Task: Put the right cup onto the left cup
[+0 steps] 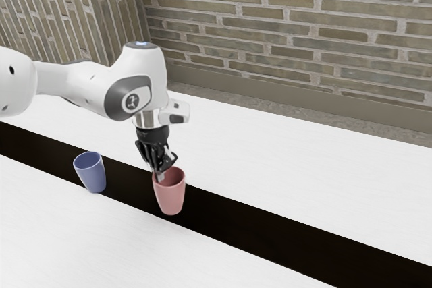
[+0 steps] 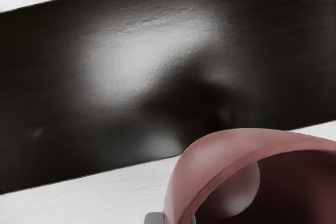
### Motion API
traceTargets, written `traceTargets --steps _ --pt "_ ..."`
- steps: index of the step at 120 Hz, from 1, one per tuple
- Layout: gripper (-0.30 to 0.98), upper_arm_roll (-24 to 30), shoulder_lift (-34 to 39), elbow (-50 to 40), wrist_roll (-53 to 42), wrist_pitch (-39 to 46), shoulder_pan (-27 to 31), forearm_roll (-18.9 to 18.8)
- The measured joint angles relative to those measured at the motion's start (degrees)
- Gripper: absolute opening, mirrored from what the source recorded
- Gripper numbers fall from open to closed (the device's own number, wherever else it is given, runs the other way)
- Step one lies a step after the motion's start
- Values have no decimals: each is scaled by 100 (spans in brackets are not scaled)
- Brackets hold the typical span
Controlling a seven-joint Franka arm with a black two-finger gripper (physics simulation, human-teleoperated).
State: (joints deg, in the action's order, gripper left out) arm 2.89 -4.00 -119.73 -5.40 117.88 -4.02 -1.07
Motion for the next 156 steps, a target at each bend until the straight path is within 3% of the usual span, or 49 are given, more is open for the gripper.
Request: traceTargets --steps 26,67,110,156 --pt "-10 -83 981 7 3 -361 291 -214" --pt "-10 -104 1699 -54 -147 -1021 1331 -340" --pt "-10 -590 1361 9 -776 -1140 1933 -248" --pt "-10 -966 368 837 -1448 -1031 1909 -6"
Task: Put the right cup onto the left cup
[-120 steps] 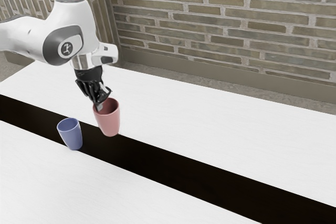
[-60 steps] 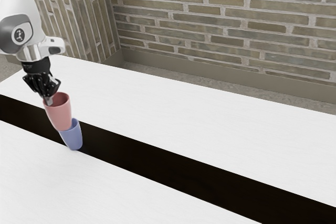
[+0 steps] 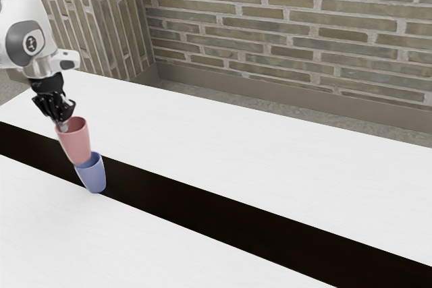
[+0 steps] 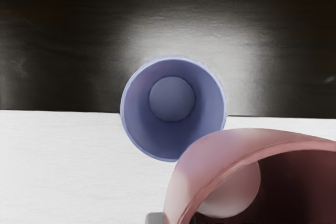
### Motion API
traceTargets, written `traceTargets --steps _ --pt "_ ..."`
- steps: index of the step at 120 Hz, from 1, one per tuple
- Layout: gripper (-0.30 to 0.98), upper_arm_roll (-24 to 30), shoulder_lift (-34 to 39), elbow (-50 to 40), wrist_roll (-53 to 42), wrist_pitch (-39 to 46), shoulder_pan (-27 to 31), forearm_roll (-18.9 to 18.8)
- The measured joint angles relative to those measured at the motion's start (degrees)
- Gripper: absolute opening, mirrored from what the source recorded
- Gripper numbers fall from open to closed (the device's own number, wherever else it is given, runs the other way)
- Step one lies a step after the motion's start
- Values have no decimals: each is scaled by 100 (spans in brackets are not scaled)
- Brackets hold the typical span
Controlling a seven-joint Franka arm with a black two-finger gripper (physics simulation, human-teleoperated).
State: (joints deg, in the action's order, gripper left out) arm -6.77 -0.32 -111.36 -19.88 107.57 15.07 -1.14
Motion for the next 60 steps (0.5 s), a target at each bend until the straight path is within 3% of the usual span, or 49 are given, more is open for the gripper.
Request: traceTargets --steps 60 --pt "-10 -173 -876 587 -619 90 93 423"
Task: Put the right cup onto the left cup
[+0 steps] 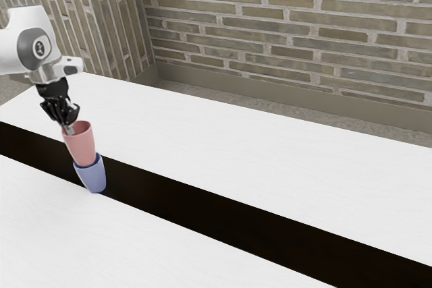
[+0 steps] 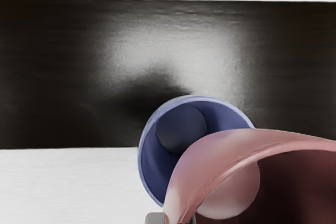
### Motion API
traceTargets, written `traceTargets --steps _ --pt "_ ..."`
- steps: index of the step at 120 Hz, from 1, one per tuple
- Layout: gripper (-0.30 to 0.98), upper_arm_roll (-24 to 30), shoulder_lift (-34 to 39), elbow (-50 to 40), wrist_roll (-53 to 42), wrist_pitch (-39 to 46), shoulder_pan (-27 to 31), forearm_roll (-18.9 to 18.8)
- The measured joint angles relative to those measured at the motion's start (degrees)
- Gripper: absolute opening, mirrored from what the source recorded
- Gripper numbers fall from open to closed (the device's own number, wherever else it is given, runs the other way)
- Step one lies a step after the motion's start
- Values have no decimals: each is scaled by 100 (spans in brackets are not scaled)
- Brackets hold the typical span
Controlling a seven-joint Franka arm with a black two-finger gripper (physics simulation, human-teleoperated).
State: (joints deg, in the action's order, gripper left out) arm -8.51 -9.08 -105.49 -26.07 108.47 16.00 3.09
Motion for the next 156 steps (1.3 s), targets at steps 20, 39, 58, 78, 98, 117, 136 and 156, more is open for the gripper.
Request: traceTargets --steps 20,39,58,78,98,117,136,156 --pt "-10 -7 -140 90 -139 51 3 74" --pt "-10 -10 -185 96 -250 82 40 107" --pt "-8 -10 -211 90 -343 125 94 130" --pt "29 -6 -179 54 -429 146 78 149" --pt "51 15 169 -4 -482 67 -93 155" --pt "60 79 535 46 -436 20 -516 115" --pt "65 148 769 140 -196 -53 -991 58" --pt "67 91 1142 165 197 -300 -1571 -79"
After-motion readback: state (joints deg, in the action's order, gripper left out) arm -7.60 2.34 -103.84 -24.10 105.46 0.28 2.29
